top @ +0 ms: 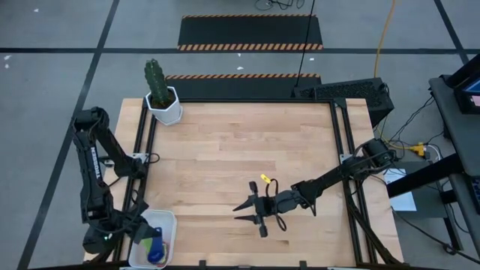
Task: Nest measuring cups in basket
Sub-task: Stack the dark blue measuring cup on top of the green measuring cup into the white bin
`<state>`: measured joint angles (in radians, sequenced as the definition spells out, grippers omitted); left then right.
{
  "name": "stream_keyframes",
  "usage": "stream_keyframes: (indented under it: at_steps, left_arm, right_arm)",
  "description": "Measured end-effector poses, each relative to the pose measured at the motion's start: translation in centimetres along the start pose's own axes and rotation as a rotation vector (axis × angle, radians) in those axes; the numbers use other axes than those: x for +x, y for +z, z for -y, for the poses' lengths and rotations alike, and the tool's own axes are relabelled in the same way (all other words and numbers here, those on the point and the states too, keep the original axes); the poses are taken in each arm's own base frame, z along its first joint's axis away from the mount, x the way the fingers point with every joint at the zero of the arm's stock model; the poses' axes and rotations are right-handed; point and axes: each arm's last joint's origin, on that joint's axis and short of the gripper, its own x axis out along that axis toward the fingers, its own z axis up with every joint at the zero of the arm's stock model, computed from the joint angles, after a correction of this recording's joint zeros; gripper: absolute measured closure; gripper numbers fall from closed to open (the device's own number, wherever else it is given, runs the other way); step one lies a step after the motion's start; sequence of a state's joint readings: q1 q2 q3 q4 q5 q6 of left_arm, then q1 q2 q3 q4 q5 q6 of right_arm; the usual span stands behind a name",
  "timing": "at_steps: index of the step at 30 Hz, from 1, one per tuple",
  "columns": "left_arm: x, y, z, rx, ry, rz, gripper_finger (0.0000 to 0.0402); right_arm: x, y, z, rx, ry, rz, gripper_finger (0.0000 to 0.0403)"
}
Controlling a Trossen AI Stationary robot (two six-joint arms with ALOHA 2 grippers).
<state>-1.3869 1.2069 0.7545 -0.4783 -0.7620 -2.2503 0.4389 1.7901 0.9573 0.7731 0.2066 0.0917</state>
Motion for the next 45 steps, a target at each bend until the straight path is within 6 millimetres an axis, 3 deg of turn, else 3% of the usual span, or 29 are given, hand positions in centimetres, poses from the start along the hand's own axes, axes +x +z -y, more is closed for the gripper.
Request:
stream_keyframes:
  at_steps: [18,32,45]
  left_arm:
    - [0.1,0.0,-0.7,0.082,0.090,-0.037,0.0375]
    - [0.1,0.2,-1.3,0.134,0.198,-0.091,0.0279]
    - [-0.5,1.8,-1.3,0.099,0.378,-0.199,0.0272]
  right_arm:
    - [0.0,0.0,0.0,-0.007,-0.001,-0.001,0.0293]
    - [0.1,-0.2,0.5,-0.005,-0.016,-0.020,0.0293]
    - [0.1,-0.5,0.8,-0.005,-0.025,-0.060,0.0293]
